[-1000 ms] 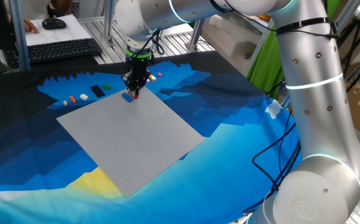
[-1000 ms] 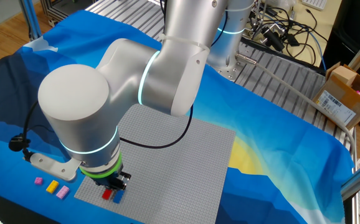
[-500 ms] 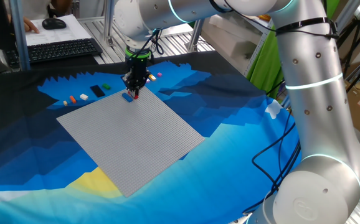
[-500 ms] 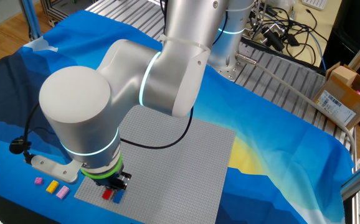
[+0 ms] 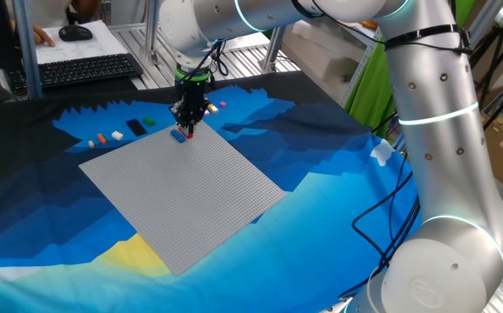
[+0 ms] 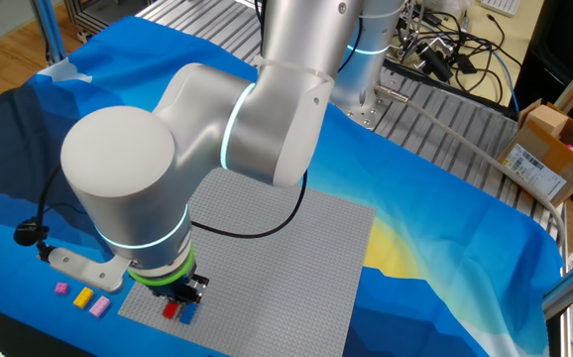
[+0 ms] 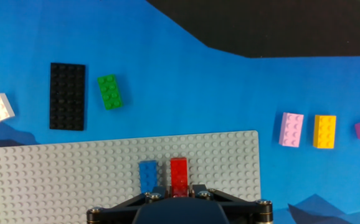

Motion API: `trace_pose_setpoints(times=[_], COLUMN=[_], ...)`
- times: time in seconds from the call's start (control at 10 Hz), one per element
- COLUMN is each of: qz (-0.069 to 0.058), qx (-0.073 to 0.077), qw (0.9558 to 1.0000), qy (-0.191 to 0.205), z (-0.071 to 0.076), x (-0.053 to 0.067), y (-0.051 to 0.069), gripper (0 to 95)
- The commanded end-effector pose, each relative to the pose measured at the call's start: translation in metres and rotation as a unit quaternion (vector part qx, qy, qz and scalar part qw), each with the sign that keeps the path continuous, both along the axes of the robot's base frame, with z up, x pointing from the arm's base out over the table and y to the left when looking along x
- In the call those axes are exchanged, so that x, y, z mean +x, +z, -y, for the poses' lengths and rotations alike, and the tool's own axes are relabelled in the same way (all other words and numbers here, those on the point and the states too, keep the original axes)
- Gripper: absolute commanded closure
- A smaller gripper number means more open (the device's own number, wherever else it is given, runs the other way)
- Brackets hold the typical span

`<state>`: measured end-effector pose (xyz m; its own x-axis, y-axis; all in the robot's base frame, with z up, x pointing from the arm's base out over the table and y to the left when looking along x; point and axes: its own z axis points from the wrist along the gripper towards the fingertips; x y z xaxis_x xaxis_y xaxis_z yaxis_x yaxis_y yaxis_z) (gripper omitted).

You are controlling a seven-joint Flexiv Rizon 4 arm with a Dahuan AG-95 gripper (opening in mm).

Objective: Stack small Lego blocks randomly, one at a time

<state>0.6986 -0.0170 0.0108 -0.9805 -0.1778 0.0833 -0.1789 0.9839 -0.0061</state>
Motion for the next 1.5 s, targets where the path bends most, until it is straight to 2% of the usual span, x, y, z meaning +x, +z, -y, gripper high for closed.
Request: trace_pose_setpoints(times=[0.1,0.5,0.7,0.8,1.3,1.5], qz=[0.001,0.003,0.003,0.002,0.003,0.005], qx=[-0.001,-0.001,0.000,0.002,0.001,0.001], qw=[1.0000,1.0000,1.0000,1.0000,0.9999,0.9999], qy=[-0.001,-0.002,-0.005,-0.006,-0.010,-0.011], z=[0.000,0.000,0.001,0.002,0.001,0.000], x=[0.000,0.000,-0.001,-0.002,0.000,0.002], y=[0.000,0.001,0.008,0.010,0.008,0.000], gripper=[76.0,76.0,76.0,95.0,95.0,95.0])
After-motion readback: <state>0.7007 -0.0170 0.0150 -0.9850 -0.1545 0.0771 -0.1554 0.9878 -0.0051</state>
